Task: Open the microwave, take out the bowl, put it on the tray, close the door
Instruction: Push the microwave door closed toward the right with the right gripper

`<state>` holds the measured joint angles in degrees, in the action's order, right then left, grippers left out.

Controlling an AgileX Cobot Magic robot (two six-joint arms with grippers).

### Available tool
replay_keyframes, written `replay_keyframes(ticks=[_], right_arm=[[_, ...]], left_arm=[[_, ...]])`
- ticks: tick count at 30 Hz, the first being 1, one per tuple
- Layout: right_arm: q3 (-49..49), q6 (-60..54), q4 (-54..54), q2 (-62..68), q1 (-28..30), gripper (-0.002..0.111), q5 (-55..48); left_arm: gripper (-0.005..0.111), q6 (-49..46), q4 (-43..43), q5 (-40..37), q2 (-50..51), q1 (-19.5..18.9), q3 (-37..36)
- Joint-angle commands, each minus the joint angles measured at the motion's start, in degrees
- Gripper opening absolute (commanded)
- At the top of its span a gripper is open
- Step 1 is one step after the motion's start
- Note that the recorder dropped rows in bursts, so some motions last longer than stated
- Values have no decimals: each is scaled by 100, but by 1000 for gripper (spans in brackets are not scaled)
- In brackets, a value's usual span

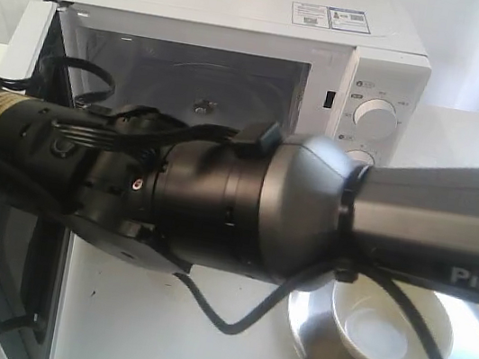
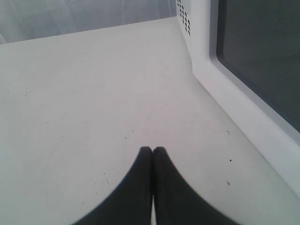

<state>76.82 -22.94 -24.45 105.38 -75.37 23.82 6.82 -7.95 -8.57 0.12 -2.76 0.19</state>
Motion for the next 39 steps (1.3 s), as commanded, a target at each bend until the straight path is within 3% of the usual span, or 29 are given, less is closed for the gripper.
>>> replay_keyframes(ticks=[1, 5, 12, 15, 22, 24, 27, 29, 34, 39], right_arm=[[6, -1146, 162, -68, 1, 0, -862], [6, -1724, 433, -433, 1, 0, -2077], [6, -1535, -22, -1268, 87, 0, -4122], [6, -164, -1159, -1549, 257, 0, -5221], [6, 5257, -5125, -1368, 763, 0, -9353], [-8, 6226, -5537, -1369, 783, 0, -9378], [-8, 6537, -5399, -1570, 631, 0, -9378], [-8, 6511, -4981, -1757, 515, 0, -8629], [-8, 4884, -2464, -2016, 456, 0, -6697], [-28, 4261, -1665, -1510, 618, 0, -7196]], left_arm=[[0, 33, 22, 2, -12, 5, -19], [0, 33, 22, 2, -12, 5, -19], [0, 33, 22, 2, -12, 5, -19], [0, 33, 22, 2, -12, 5, -19], [0, 33, 22, 2, -12, 5, -19], [0, 33, 22, 2, -12, 5, -19], [0, 33, 22, 2, -12, 5, -19], [0, 33, 22, 2, -12, 5, -19], [0, 33, 22, 2, -12, 5, -19], [0, 33, 22, 2, -12, 5, -19]])
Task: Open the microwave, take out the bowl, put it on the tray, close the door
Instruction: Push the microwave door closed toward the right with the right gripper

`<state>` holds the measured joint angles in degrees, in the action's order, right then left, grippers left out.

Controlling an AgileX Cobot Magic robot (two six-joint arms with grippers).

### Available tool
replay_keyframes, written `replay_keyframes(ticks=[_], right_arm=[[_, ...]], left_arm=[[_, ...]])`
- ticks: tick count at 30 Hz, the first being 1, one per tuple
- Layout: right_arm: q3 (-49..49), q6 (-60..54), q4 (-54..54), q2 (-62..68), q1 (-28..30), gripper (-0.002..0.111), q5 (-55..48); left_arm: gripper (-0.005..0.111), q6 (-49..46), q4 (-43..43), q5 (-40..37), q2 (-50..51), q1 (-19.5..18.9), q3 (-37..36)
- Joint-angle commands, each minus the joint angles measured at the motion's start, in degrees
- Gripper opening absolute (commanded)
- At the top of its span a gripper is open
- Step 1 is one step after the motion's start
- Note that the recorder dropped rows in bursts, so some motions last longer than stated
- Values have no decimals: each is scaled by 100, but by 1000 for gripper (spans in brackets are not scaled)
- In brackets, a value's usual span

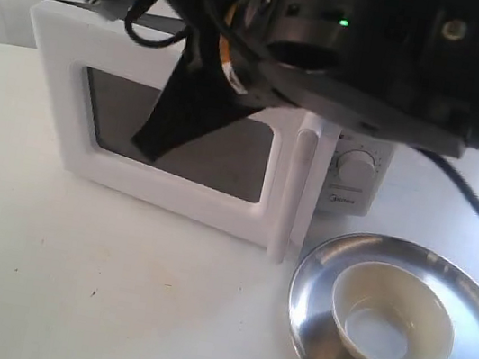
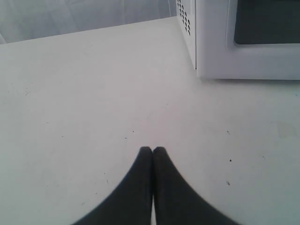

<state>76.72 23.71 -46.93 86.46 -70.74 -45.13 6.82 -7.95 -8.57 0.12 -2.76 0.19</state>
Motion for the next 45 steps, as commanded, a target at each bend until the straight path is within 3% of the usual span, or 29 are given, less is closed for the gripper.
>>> replay_keyframes(ticks=[1, 7, 13, 17, 20, 23, 32, 38, 45], right_arm=[[-18, -430, 658, 582, 242, 0, -302], [47, -279, -69, 1811, 815, 0, 46], [81, 2470, -2747, 2231, 1528, 0, -346], [81, 1581, -1618, 1924, 1458, 0, -308], [-21, 1204, -829, 1541, 1220, 0, 289], [-142, 1245, -941, 1062, 1032, 0, 1017], [-142, 1224, -1126, 714, 1412, 0, 964], [-142, 4, 382, 758, 1477, 0, 1507], [-142, -96, 341, 868, 1603, 0, 1873]], left_arm=[[0, 33, 22, 2, -12, 5, -19], [0, 33, 22, 2, -12, 5, -19], [0, 33, 22, 2, -12, 5, -19], [0, 33, 22, 2, -12, 5, -19], [0, 33, 22, 2, -12, 5, -19], [0, 33, 22, 2, -12, 5, -19], [0, 33, 22, 2, -12, 5, -19], [0, 33, 22, 2, -12, 5, -19], [0, 33, 22, 2, -12, 5, -19]])
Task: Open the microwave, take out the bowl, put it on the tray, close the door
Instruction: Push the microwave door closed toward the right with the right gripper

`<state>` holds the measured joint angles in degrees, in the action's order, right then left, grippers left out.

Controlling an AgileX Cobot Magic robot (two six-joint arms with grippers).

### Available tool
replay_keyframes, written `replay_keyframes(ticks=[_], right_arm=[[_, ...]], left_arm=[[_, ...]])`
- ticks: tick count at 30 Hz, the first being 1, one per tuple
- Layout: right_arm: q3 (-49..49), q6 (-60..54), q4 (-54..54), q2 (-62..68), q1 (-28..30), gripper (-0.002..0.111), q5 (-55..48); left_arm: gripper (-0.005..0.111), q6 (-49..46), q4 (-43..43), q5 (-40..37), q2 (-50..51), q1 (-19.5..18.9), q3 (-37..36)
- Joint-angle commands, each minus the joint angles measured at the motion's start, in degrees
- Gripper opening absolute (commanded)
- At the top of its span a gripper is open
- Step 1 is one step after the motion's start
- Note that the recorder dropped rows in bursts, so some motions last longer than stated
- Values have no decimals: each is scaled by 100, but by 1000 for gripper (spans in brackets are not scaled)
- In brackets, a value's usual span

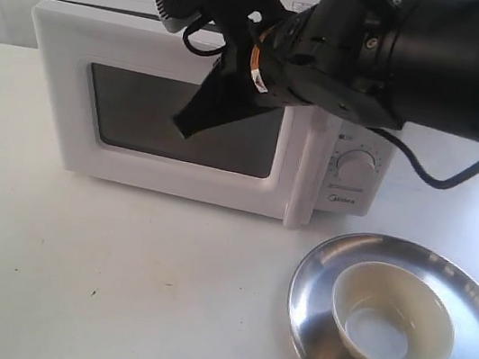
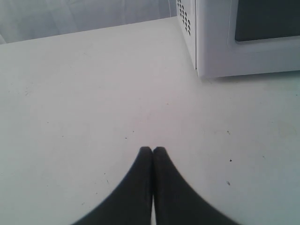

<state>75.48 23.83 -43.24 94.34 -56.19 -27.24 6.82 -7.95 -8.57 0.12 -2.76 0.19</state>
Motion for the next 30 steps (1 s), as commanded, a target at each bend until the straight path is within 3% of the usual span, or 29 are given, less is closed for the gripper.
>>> replay_keyframes(ticks=[1, 8, 17, 23, 30], right_arm=[[-18, -108, -61, 126, 224, 0, 97], [-18, -86, -442, 490, 694, 0, 683], [-8, 422, -1267, 503, 771, 0, 687], [-8, 1425, -2302, 503, 841, 0, 687], [-35, 1382, -2128, 442, 883, 0, 749]], left_arm=[[0, 33, 22, 2, -12, 5, -19], [0, 33, 22, 2, -12, 5, -19], [0, 33, 22, 2, -12, 5, -19], [0, 33, 22, 2, -12, 5, -19], [0, 33, 22, 2, -12, 5, -19]])
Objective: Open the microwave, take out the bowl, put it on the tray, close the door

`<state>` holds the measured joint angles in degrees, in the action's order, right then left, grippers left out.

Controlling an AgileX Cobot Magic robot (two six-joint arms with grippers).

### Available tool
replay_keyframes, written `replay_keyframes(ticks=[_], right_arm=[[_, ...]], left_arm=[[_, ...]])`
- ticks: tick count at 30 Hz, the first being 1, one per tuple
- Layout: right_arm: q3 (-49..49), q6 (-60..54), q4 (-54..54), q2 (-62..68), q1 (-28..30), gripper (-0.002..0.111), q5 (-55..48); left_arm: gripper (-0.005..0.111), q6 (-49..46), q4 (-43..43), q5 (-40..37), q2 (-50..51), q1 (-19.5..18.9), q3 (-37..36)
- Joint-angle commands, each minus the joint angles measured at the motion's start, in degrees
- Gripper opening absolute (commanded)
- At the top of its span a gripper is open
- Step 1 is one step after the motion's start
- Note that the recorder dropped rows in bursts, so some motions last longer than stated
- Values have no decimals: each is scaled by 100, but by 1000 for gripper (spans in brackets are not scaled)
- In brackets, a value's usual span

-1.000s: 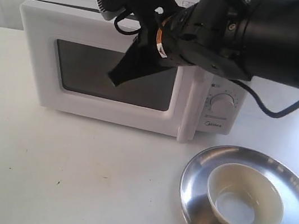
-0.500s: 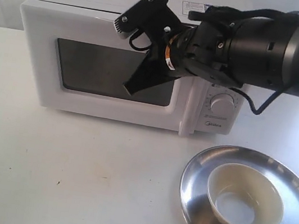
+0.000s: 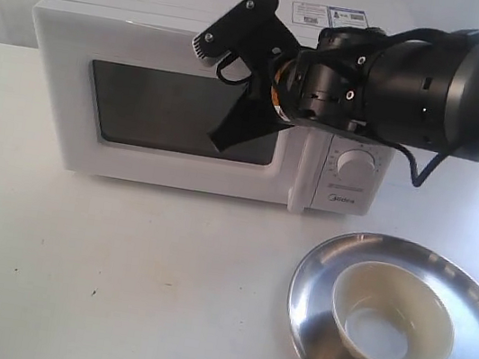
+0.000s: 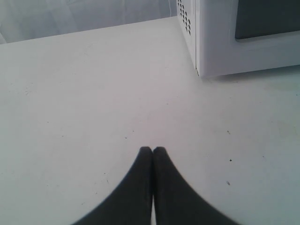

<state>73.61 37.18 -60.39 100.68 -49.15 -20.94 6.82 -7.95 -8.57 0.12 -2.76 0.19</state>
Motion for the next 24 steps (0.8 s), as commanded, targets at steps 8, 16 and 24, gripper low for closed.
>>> replay_keyframes(ticks=[8, 16, 24], right_arm=[[-535, -210, -48, -1499, -835, 0, 1285], [-1429, 267, 363, -4050, -1957, 0, 1511], [-2240, 521, 2009, -6021, -2053, 0, 9]], left_arm=[[0, 33, 22, 2, -12, 5, -19], [0, 33, 22, 2, -12, 5, -19], [0, 33, 22, 2, -12, 5, -19]])
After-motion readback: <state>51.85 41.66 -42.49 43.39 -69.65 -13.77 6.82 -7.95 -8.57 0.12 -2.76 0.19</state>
